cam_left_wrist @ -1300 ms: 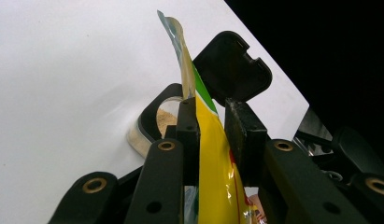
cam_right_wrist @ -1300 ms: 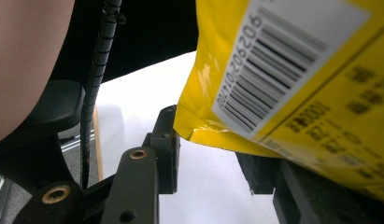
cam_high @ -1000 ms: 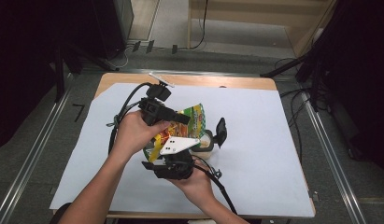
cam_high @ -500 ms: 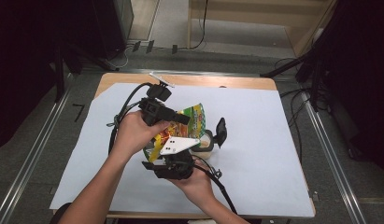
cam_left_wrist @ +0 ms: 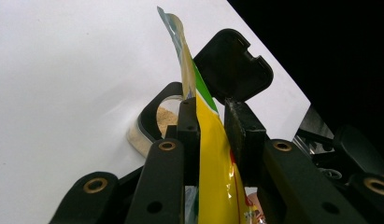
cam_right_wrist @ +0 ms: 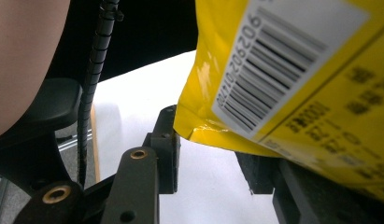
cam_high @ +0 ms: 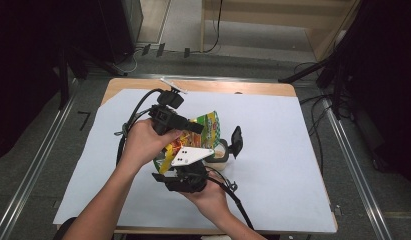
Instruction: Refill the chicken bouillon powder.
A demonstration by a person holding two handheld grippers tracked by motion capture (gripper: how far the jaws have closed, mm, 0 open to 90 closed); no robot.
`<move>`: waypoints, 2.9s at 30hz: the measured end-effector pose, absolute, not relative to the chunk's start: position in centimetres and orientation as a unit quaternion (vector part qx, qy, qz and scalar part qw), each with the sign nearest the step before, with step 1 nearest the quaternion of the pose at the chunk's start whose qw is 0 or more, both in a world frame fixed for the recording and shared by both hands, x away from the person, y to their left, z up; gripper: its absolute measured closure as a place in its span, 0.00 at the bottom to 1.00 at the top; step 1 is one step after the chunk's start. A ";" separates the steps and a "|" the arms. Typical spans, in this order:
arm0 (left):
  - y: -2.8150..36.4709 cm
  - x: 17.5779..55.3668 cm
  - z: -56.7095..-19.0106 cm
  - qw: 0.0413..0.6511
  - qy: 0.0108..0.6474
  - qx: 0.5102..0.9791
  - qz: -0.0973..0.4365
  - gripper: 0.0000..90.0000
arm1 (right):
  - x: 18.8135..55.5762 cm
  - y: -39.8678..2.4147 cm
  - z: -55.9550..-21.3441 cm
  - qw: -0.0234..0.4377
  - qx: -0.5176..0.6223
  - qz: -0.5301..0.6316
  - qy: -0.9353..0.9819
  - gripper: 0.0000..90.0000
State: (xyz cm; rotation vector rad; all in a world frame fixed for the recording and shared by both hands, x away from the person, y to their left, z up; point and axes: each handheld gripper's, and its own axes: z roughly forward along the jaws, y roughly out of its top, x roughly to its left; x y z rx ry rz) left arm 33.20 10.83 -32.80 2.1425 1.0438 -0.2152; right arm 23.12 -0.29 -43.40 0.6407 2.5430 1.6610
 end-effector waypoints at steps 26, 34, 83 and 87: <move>10.8 33.1 -32.8 0.364 0.406 0.834 -0.082 0.86 | 23.1 -0.3 -43.5 0.020 0.205 0.535 0.819 0.71; 10.8 33.1 -32.7 0.365 0.405 0.835 -0.079 0.86 | 23.1 -0.3 -43.4 0.021 0.204 0.536 0.819 0.71; 10.8 32.9 -32.3 0.374 0.403 0.832 -0.078 0.86 | 23.0 -0.3 -42.9 0.027 0.200 0.533 0.822 0.72; 10.9 33.0 -32.3 0.373 0.403 0.832 -0.079 0.86 | 23.0 -0.3 -42.8 0.028 0.198 0.532 0.823 0.72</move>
